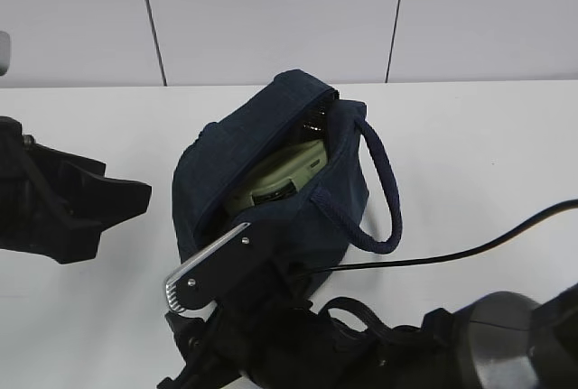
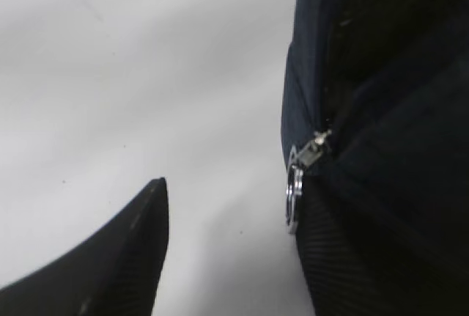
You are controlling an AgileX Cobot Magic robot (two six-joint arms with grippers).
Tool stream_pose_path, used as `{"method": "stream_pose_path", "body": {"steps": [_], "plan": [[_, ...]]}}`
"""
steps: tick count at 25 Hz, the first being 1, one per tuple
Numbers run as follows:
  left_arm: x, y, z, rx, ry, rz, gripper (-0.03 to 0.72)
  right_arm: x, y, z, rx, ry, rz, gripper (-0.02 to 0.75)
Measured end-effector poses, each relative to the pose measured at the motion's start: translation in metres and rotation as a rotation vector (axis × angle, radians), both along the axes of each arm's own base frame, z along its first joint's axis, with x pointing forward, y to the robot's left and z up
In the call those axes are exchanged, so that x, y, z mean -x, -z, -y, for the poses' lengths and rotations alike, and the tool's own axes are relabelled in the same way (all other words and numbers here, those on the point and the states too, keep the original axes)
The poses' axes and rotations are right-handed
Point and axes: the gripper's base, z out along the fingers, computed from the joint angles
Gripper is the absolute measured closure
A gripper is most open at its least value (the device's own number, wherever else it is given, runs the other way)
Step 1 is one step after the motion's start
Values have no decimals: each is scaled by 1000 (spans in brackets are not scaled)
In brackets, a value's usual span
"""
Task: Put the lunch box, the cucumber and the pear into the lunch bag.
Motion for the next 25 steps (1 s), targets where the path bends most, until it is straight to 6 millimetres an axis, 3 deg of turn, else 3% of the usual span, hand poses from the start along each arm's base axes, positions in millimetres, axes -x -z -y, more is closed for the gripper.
{"method": "stream_pose_path", "body": {"steps": [3, 7, 13, 18, 22, 25], "plan": [[0, 0, 0, 0, 0, 0, 309, -3, 5, -4, 2, 6, -3, 321], [0, 0, 0, 0, 0, 0, 309, -4, 12, -3, 13, 27, -22, 397], [0, 0, 0, 0, 0, 0, 313, -5, 13, -2, 9, 57, -27, 545], [0, 0, 0, 0, 0, 0, 314, -9, 15, 4, 42, 128, -20, 725], [0, 0, 0, 0, 0, 0, 314, -9, 9, 4, 49, 119, -12, 738], [0, 0, 0, -4, 2, 2, 316, -5, -11, 2, 36, 57, -7, 738]]}}
